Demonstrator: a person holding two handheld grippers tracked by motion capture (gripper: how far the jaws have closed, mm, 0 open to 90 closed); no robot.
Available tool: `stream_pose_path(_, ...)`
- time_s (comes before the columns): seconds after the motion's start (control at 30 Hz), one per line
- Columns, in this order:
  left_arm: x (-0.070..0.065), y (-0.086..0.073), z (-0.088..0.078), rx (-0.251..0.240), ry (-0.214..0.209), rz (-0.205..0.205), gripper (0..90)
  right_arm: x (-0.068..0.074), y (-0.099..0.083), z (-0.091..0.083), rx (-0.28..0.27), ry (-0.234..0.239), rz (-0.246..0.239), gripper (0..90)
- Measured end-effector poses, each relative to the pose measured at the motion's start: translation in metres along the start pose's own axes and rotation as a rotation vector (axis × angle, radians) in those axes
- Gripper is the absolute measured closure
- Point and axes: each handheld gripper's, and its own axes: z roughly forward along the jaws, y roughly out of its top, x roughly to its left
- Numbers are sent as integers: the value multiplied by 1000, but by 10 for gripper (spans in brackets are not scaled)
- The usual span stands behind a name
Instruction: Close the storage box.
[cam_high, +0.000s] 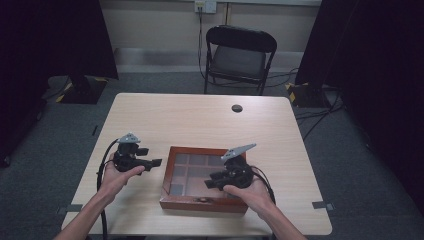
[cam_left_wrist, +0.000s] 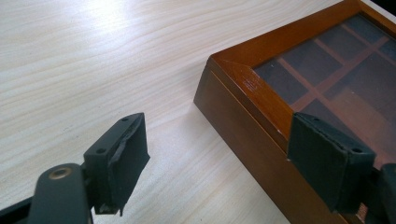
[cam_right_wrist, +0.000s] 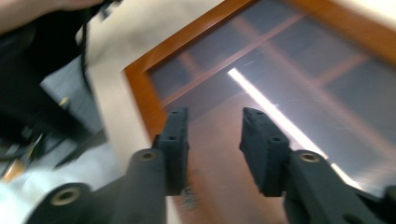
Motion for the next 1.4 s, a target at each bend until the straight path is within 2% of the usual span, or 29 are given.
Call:
stream_pose_path(0.07, -1, 0, 0, 2, -3, -1, 201, -8, -1, -9, -52, -20, 41, 530)
stream_pose_path(0.1, -1, 0, 1, 2, -2, -3, 201, -11, -2, -14, -69, -48, 54, 499)
stream_pose_path(0.13, -1, 0, 1, 10, -2, 4, 201, -15, -3, -18, -81, -83, 64, 466)
stream_pose_path(0.3, -2, 1, 3, 36, 6, 13, 203, -36, -16, -41, -128, -177, 142, 335)
stream_pose_path(0.37, -2, 1, 2, 42, 18, 21, 207, -43, -22, -47, -131, -211, 168, 288)
stream_pose_path(0.47, 1, -2, -3, 49, 28, 5, 235, -55, -33, -58, -135, -251, 198, 239)
stream_pose_path(0.53, 5, -5, -8, 48, 38, -6, 235, -62, -43, -66, -150, -294, 220, 221)
stream_pose_path(0.63, 11, -10, -15, 51, 59, -23, 232, -71, -54, -74, -156, -322, 259, 174)
stream_pose_path(0.77, 21, -19, -19, 60, 77, -48, 225, -86, -69, -83, -148, -364, 289, 159)
stream_pose_path(0.87, 25, -26, -17, 121, 93, -33, 223, -99, -82, -84, -147, -403, 338, 147)
stream_pose_path(0.93, 28, -31, -14, 137, 92, -54, 224, -108, -90, -82, -133, -457, 380, 147)
stream_pose_path(1.0, 30, -32, -13, 152, 105, -59, 226, -115, -96, -80, -105, -478, 445, 149)
stream_pose_path(1.03, 32, -33, -12, 156, 112, -65, 226, -115, -96, -80, -105, -478, 445, 149)
stream_pose_path(1.07, 34, -35, -9, 173, 130, -76, 225, -120, -103, -77, -74, -494, 453, 148)
stream_pose_path(1.17, 35, -39, -4, 205, 166, -60, 221, -125, -108, -74, -48, -543, 481, 148)
stream_pose_path(1.23, 36, -41, -2, 208, 190, -61, 212, -126, -110, -70, -15, -590, 483, 148)
stream_pose_path(1.3, 37, -42, 1, 209, 234, -50, 189, -128, -113, -66, 5, -614, 480, 148)
stream_pose_path(1.37, 38, -45, 6, 200, 326, -45, 153, -128, -114, -62, 5, -646, 474, 138)
stream_pose_path(1.4, 38, -45, 8, 183, 344, -52, 144, -128, -113, -61, -2, -659, 483, 137)
